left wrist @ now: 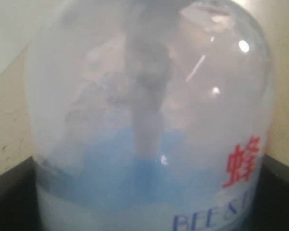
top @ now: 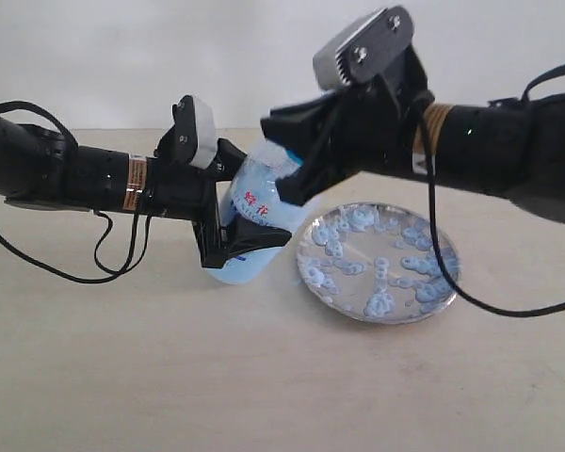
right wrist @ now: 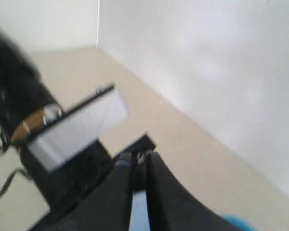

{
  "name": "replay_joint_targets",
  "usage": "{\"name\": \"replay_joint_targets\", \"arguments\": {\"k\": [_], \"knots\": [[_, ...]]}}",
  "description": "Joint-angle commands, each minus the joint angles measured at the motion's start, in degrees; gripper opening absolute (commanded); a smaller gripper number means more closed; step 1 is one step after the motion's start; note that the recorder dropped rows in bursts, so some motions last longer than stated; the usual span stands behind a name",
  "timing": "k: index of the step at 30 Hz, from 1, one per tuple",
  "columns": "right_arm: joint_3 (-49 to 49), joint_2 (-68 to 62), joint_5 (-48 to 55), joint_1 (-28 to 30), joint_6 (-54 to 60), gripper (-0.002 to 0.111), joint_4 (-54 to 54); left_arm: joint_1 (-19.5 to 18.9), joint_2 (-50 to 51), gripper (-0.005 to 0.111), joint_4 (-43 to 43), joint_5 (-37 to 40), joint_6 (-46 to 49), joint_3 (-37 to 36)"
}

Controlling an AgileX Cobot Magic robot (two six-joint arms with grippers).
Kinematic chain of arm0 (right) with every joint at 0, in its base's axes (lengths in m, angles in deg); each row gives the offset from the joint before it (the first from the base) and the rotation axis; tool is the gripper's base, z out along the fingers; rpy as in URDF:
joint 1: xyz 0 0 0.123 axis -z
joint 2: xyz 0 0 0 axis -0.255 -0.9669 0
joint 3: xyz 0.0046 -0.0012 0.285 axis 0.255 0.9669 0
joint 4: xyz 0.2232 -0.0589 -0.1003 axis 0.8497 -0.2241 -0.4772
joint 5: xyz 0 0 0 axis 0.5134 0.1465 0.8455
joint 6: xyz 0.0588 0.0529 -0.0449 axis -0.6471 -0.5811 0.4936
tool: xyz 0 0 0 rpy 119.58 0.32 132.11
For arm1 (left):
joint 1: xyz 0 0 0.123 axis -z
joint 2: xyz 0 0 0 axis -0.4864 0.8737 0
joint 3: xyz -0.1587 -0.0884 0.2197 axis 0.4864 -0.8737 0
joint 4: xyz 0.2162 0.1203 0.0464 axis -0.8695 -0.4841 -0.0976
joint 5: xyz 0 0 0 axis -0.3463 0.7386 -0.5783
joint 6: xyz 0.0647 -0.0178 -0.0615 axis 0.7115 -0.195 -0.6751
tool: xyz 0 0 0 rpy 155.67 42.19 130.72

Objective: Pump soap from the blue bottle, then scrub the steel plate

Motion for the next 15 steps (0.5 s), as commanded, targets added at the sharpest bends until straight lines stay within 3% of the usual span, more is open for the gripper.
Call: {"name": "replay_joint_targets", "arguments": {"k": [1, 9, 15], "knots": [[0.13, 7.37, -6.31, 0.25, 10.98, 0.008, 9.33, 0.19, -0.72, 0.004, 3.46, -2.98, 0.19, 0.27], [0.24, 17.46, 0.69, 0.25, 29.78, 0.008, 26.28, 0.19, 1.71, 0.004, 11.70, -9.76, -1.12, 0.27], [0.35, 22.12, 7.18, 0.48, 57.18, 0.008, 56.47, -0.02, 4.34, 0.004, 12.40, -12.11, -2.14, 0.27]]}}
